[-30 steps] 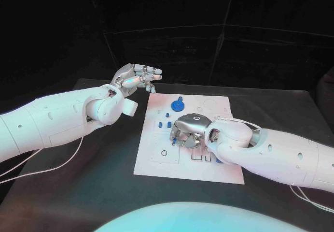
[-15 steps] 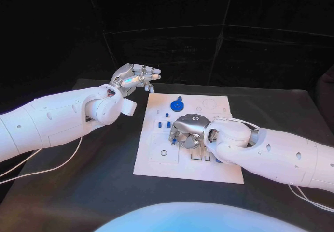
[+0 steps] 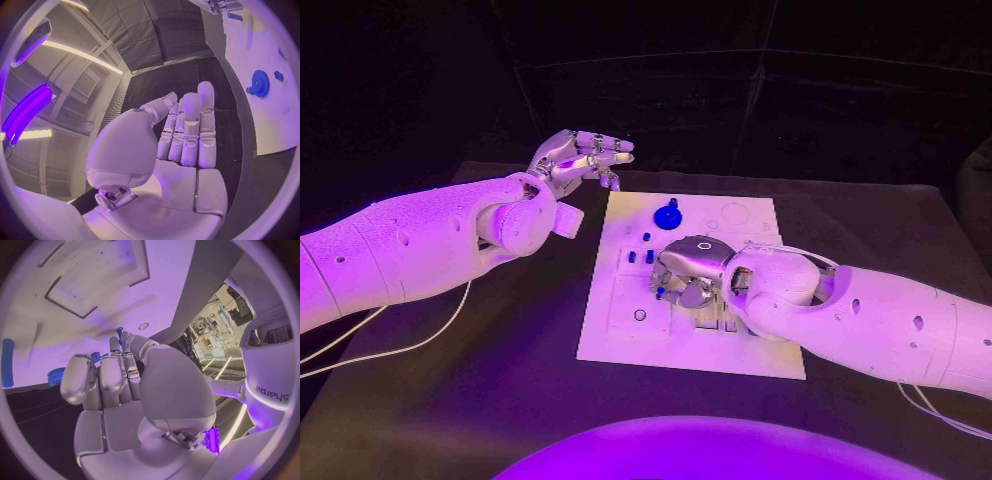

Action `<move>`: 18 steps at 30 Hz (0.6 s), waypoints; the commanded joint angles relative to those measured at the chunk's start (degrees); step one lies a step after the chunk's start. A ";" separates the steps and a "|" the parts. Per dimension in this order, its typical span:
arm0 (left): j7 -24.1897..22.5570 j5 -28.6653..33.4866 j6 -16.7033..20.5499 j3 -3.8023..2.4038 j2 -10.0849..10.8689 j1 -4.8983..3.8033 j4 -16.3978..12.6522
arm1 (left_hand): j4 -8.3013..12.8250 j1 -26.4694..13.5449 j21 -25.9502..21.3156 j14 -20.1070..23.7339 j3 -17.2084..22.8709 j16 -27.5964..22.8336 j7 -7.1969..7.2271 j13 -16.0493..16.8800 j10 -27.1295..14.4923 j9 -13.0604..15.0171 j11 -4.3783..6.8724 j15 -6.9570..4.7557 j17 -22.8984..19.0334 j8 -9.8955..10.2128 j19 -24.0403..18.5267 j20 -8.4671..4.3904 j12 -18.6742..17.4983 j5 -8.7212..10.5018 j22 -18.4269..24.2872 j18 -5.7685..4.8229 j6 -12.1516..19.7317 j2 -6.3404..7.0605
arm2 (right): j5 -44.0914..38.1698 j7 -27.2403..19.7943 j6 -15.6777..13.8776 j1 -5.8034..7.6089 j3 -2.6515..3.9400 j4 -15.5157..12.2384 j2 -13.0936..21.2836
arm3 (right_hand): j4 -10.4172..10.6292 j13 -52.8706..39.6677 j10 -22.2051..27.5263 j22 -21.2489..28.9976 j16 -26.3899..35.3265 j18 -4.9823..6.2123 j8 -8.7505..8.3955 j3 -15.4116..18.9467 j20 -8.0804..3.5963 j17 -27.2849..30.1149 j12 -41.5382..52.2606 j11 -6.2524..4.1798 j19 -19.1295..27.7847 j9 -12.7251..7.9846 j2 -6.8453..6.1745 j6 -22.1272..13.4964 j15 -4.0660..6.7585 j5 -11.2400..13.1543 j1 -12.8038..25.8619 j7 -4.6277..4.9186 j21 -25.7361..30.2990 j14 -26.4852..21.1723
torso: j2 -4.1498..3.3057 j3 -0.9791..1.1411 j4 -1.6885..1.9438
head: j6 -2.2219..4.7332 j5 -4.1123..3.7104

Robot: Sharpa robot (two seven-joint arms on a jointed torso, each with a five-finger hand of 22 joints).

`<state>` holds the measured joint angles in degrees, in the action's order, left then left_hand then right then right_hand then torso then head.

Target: Assemble the parts on the task board

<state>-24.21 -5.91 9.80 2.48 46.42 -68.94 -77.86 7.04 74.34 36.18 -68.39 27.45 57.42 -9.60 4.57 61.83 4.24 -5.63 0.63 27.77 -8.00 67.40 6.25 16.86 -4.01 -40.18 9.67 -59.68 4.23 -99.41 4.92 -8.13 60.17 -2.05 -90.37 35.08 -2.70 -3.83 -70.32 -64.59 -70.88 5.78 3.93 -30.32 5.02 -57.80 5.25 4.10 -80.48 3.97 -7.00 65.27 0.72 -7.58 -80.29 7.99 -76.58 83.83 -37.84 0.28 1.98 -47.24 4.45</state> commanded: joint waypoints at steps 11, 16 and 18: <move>-0.16 0.24 -0.65 -0.06 -0.05 -0.11 0.03 | -0.10 0.32 -0.32 0.33 -0.39 -0.14 -0.19 0.02 -0.18 0.01 -0.04 0.11 -0.09 -0.33 -0.43 0.13 0.28 -0.28 0.09 0.81 0.07 -0.47 | -0.54 -0.36 -0.02 0.03 -0.01 -0.10 -0.22 | 0.01 -0.02 -0.15 0.08 -0.34 -0.83 -0.08 -0.42 0.14 0.11 -0.26 0.09 0.05 0.02 0.19 -0.12 0.08 -0.41 0.58 0.33 -0.22 1.38 | -0.01 -0.01 -0.04 | -0.08 0.05; -0.10 0.24 -0.74 -0.06 -0.08 -0.11 0.03 | -0.10 0.32 -0.32 0.33 -0.39 -0.14 -0.19 0.02 -0.18 0.01 -0.04 0.11 -0.09 -0.33 -0.43 0.13 0.28 -0.28 0.09 0.81 0.07 -0.47 | -0.97 0.24 1.10 0.03 -0.01 0.31 -0.53 | -0.04 -0.02 -0.11 0.11 -0.34 -0.82 -0.09 -0.39 0.14 0.18 -0.30 0.12 0.08 0.02 0.06 -0.15 0.07 -0.46 0.73 0.35 -0.21 1.36 | 0.02 -0.01 -0.01 | -0.14 0.00; -0.07 0.24 -0.78 -0.06 -0.09 -0.11 0.03 | -0.10 0.32 -0.32 0.33 -0.39 -0.14 -0.19 0.02 -0.18 0.01 -0.04 0.11 -0.09 -0.33 -0.43 0.13 0.28 -0.28 0.09 0.81 0.07 -0.47 | -1.34 0.61 1.71 0.03 -0.01 0.55 -0.77 | -0.05 -0.01 -0.06 0.14 -0.34 -0.82 -0.09 -0.34 0.14 0.22 -0.35 0.14 0.11 0.02 -0.05 -0.19 0.06 -0.45 0.92 0.36 -0.19 1.35 | -0.01 -0.02 0.05 | -0.14 -0.05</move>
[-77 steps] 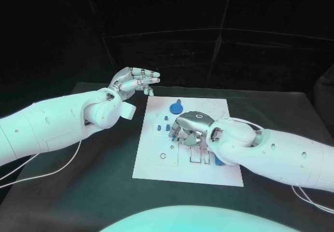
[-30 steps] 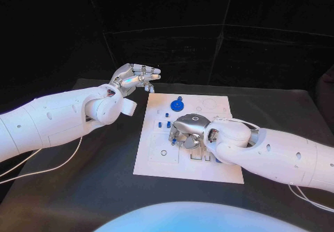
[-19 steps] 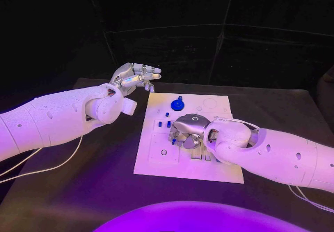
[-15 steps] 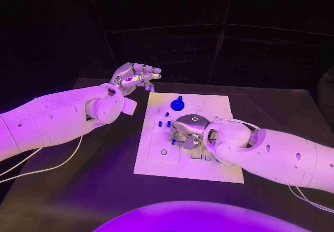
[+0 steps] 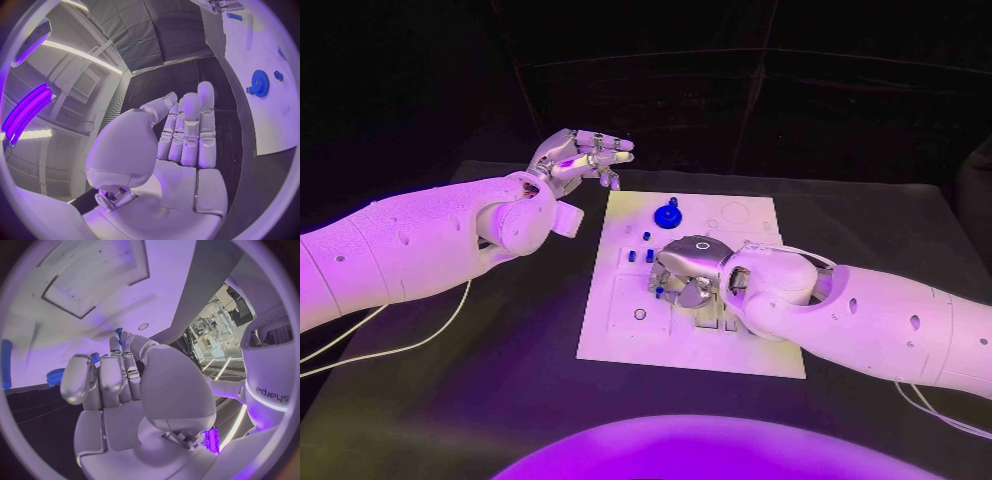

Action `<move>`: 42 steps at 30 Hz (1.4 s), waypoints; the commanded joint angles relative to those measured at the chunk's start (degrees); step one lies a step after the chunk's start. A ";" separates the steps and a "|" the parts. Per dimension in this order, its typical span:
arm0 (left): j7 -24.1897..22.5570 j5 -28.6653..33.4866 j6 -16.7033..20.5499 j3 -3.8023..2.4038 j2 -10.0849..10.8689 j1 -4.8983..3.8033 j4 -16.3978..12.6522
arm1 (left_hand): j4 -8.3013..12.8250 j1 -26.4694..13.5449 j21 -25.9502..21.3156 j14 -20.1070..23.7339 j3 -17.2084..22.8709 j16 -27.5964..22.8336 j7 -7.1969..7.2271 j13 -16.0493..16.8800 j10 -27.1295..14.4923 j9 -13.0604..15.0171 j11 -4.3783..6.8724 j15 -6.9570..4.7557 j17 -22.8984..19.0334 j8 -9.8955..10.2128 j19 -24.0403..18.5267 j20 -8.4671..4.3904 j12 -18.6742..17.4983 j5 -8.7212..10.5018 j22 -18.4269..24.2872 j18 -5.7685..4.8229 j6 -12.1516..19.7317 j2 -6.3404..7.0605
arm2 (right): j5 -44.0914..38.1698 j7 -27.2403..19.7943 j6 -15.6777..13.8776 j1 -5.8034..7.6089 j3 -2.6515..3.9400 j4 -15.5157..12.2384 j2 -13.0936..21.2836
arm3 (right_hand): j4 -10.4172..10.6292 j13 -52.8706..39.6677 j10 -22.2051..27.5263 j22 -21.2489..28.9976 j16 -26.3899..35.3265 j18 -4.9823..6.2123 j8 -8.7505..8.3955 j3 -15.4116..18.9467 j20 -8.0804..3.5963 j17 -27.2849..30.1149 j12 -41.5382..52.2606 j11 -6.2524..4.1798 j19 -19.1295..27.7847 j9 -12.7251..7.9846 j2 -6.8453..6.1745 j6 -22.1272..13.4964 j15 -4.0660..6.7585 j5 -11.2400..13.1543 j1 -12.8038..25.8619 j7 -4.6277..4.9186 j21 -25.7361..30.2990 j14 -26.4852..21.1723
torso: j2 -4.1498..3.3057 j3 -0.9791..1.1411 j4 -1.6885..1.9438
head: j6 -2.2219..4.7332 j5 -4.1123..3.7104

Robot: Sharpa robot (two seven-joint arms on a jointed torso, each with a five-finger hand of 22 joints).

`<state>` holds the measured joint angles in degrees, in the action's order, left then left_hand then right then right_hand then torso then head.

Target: Assemble the parts on the task board

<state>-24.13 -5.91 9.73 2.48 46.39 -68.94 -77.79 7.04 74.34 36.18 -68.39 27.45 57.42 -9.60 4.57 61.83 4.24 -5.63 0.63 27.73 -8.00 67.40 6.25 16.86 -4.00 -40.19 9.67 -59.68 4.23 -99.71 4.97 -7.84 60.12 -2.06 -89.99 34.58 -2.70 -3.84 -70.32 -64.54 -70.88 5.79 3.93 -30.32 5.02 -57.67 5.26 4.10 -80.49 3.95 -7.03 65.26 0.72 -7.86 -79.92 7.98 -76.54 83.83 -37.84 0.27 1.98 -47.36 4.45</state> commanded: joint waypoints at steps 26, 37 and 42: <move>0.80 0.24 -1.51 -0.06 -0.03 -0.11 0.19 | -0.04 0.36 -0.42 0.41 -0.52 -0.14 -0.24 -0.01 -0.36 -0.02 -0.08 0.14 -0.19 -0.34 -0.46 0.15 0.41 -0.28 0.17 0.80 0.19 -0.48 | -1.38 0.82 -3.32 -0.04 -0.01 0.62 -0.38 | 0.30 0.16 10.57 2.75 -0.57 -0.31 -0.37 5.06 1.40 1.55 -1.17 1.90 1.27 -0.27 -2.91 -7.86 -1.41 -1.23 4.46 1.23 1.31 0.89 | 0.01 0.06 -0.01 | -0.08 -0.16; 1.40 0.24 -1.66 -0.05 0.05 -0.11 0.53 | 0.02 0.45 -0.48 0.48 -0.56 -0.16 -0.26 -0.04 -0.49 -0.04 -0.11 0.16 -0.27 -0.34 -0.49 0.16 0.46 -0.24 0.21 0.80 0.27 -0.51 | 3.37 -0.49 -12.18 -0.15 0.01 -2.26 3.46 | 0.25 -0.10 9.18 3.85 -0.61 -0.12 0.04 7.04 1.19 2.36 0.95 1.66 1.43 -0.01 -2.21 -8.79 -1.20 -1.70 4.18 1.25 1.90 0.80 | 0.11 0.00 -0.10 | 0.85 -0.56; 1.52 0.24 -1.63 -0.05 0.14 -0.11 0.69 | 0.09 0.55 -0.51 0.53 -0.54 -0.17 -0.27 -0.04 -0.54 -0.05 -0.11 0.16 -0.31 -0.36 -0.51 0.16 0.51 -0.22 0.23 0.80 0.29 -0.56 | 6.48 -0.04 -13.64 0.00 0.05 -4.89 7.44 | 0.36 -0.09 8.40 4.12 -0.57 -0.08 0.33 7.49 1.09 2.69 1.69 1.52 1.46 0.11 -2.02 -7.88 -1.09 -1.77 4.25 1.16 2.07 0.73 | 0.15 -0.05 -0.08 | 1.33 -1.02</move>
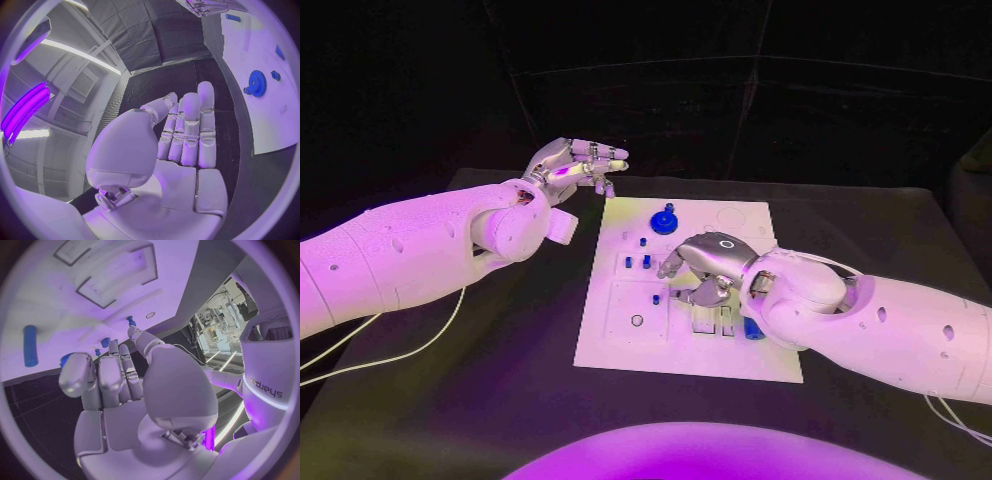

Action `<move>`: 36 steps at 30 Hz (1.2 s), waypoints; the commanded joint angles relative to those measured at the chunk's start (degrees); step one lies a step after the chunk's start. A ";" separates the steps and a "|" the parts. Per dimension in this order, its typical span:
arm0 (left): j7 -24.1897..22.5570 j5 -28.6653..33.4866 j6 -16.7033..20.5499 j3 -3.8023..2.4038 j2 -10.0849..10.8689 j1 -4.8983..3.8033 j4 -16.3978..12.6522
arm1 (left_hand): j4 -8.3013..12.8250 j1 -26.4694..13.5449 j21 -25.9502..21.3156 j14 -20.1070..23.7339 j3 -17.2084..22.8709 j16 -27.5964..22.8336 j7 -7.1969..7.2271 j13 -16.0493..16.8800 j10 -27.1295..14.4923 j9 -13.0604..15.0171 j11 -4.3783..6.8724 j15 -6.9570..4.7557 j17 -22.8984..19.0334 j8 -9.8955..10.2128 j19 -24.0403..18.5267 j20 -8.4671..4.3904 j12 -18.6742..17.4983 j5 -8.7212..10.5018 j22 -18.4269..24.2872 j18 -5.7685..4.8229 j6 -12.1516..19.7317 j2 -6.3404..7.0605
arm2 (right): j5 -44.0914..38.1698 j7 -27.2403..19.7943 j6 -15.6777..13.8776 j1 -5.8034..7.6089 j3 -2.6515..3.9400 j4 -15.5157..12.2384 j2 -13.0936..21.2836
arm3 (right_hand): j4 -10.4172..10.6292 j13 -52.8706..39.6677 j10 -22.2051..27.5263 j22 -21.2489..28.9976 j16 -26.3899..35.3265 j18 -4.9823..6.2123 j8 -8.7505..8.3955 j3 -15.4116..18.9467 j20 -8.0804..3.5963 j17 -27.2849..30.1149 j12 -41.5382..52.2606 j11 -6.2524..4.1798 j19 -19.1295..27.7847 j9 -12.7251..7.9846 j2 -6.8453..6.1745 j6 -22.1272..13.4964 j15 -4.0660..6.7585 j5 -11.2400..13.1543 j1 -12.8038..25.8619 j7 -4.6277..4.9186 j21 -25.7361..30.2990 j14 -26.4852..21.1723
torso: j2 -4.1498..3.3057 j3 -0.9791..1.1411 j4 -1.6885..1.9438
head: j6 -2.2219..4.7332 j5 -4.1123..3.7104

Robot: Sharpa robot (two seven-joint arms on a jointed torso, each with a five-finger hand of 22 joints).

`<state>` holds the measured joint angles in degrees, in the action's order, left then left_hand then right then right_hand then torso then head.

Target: Assemble the parts on the task board

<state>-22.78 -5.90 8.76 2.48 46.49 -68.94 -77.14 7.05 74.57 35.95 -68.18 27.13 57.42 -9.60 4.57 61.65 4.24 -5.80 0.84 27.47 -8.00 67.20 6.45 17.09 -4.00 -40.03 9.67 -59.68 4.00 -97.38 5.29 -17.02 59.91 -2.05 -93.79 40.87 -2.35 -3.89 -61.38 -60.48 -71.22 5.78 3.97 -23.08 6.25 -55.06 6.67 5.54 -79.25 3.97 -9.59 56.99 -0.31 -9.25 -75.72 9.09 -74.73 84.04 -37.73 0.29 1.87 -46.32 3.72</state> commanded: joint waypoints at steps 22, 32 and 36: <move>0.30 0.23 -1.25 0.00 -0.41 -0.08 0.43 | 0.09 0.32 -0.29 0.32 -0.23 -0.17 -0.27 -0.04 -0.36 -0.05 0.07 -0.05 -0.05 -0.36 -0.31 -0.04 0.28 -0.22 0.07 0.80 0.29 -0.33 | 3.60 6.53 4.47 4.79 0.29 -0.78 9.22 | 4.47 0.15 6.03 2.81 -0.45 0.29 -0.26 18.80 -0.14 1.36 0.99 0.03 0.58 -0.07 2.09 -3.48 0.19 -1.32 -3.98 -2.17 2.20 0.34 | -0.15 -0.01 0.02 | 1.86 -2.19; 0.40 0.23 -1.41 0.11 -0.42 -0.08 0.51 | 0.19 0.42 -0.33 0.38 -0.27 -0.18 -0.27 -0.05 -0.40 -0.05 0.06 -0.04 -0.13 -0.40 -0.34 -0.03 0.38 -0.19 0.10 0.80 0.30 -0.31 | 2.89 7.03 9.03 4.82 0.28 0.68 7.92 | 3.99 0.04 1.95 2.52 -1.05 0.22 0.20 17.99 -0.24 0.93 3.60 -0.47 0.19 0.11 4.71 -0.87 0.31 -0.89 -6.38 -1.97 2.01 0.49 | -0.16 0.03 0.07 | 1.60 -2.20; 0.43 0.23 -1.43 0.12 -0.40 -0.08 0.51 | 0.19 0.42 -0.33 0.38 -0.27 -0.18 -0.27 -0.05 -0.40 -0.05 0.06 -0.04 -0.13 -0.40 -0.34 -0.03 0.38 -0.19 0.10 0.80 0.30 -0.31 | 2.73 7.15 9.84 4.81 0.27 0.97 7.58 | 3.74 0.27 0.22 2.52 -1.25 0.21 0.40 16.67 -0.55 0.81 3.90 -0.81 0.10 0.15 5.68 0.60 0.65 -0.42 -7.15 -1.44 2.01 0.51 | -0.18 0.03 0.06 | 1.47 -2.20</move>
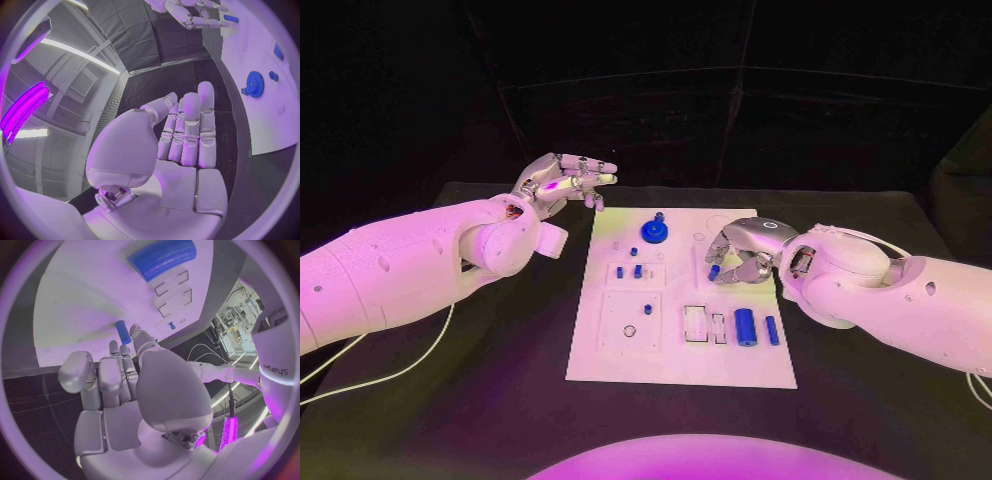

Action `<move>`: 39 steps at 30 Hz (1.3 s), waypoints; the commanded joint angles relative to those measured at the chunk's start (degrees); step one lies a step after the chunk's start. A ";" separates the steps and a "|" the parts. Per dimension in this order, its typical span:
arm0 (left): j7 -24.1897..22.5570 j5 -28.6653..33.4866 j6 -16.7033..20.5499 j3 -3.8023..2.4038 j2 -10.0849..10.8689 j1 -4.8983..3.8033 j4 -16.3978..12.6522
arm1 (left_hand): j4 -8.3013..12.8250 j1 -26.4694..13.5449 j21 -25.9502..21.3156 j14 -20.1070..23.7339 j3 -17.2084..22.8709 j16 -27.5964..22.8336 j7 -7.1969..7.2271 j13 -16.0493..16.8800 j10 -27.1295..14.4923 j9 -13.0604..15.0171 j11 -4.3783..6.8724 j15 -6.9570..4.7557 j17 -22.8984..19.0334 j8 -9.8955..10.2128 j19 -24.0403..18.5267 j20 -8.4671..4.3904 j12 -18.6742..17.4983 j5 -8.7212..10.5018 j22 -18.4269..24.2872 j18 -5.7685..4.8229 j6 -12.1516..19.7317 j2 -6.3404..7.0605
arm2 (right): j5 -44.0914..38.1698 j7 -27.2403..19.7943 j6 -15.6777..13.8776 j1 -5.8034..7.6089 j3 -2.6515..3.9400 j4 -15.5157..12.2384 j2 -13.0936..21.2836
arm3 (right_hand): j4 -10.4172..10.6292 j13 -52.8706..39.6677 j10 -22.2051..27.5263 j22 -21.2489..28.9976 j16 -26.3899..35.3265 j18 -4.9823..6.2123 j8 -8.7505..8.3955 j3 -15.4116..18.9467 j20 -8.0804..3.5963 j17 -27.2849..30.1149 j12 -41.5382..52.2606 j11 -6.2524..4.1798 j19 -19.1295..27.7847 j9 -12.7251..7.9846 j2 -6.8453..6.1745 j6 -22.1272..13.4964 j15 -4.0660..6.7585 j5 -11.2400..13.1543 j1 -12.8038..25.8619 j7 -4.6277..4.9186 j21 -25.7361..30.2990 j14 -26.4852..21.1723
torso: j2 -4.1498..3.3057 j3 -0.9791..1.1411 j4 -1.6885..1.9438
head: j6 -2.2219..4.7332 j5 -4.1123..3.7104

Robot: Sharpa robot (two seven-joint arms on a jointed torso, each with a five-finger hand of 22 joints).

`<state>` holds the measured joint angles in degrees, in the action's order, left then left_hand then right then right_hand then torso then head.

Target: Assemble the parts on the task board

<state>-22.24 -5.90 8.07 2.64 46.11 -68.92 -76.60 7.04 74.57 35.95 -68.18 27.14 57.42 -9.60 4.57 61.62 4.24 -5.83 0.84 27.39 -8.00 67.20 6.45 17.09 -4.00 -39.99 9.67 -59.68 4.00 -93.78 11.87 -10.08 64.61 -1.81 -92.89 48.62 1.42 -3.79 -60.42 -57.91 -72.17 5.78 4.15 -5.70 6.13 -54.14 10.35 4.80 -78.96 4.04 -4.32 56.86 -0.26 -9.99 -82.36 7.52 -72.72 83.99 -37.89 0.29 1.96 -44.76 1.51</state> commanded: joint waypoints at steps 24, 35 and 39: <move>-0.08 0.23 -0.82 -0.03 -0.07 -0.09 0.08 | 0.20 0.42 -0.37 0.43 -0.33 -0.18 -0.29 -0.06 -0.41 -0.05 0.07 -0.03 -0.11 -0.42 -0.37 -0.02 0.46 -0.17 0.08 0.80 0.31 -0.35 | -2.90 0.81 -1.05 0.06 0.02 0.58 -1.47 | -0.44 0.08 -9.12 -0.92 -1.66 0.04 1.07 -13.12 -1.71 -1.36 -2.50 -1.32 -0.94 0.29 2.17 8.08 1.74 2.54 -1.47 -0.14 -0.62 0.93 | 0.02 0.03 -0.02 | -0.61 0.12; -0.05 0.23 -0.81 -0.02 0.06 -0.09 0.14 | 0.20 0.42 -0.37 0.43 -0.33 -0.18 -0.29 -0.06 -0.41 -0.05 0.07 -0.03 -0.11 -0.42 -0.37 -0.02 0.46 -0.17 0.08 0.80 0.31 -0.35 | -1.54 -0.42 -5.39 0.08 0.08 -3.42 0.92 | -1.82 0.01 -10.64 -1.20 -2.07 -0.03 0.58 -18.34 -1.75 -1.58 -4.18 -1.19 -1.05 0.18 0.73 8.80 1.63 2.90 -0.43 0.20 -0.86 0.91 | 0.15 -0.04 -0.07 | -0.44 0.14; -0.06 0.23 -0.76 -0.02 0.08 -0.09 0.15 | 0.39 0.73 -0.41 0.51 -0.23 -0.16 -0.25 -0.07 -0.48 -0.04 0.10 -0.06 -0.24 -0.54 -0.39 -0.04 0.64 -0.25 0.11 0.81 0.25 -0.58 | 1.19 -1.70 -6.48 0.10 1.10 -6.13 2.01 | -2.20 0.02 -10.70 -1.13 -2.11 -0.02 0.25 -19.57 -1.68 -1.50 -4.79 -1.06 -0.98 0.10 0.04 8.64 1.53 2.95 0.13 0.36 -0.83 0.86 | 0.10 -0.01 -0.13 | -0.22 0.21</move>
<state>-22.09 -5.90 7.86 2.67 46.18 -68.92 -76.42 7.20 74.94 35.74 -68.18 26.98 57.42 -9.81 4.56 61.62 4.24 -5.83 0.84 27.20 -8.22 67.20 6.44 17.37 -4.00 -39.93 9.67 -59.47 3.63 -94.98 11.82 -13.42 64.56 -0.87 -98.13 50.54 -0.73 -3.74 -70.14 -59.04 -73.88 5.78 4.60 -25.03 4.78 -55.70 5.87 4.29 -79.85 4.26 -4.07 65.19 0.95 -6.99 -82.46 7.71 -73.39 84.04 -37.74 0.26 1.89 -45.08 1.67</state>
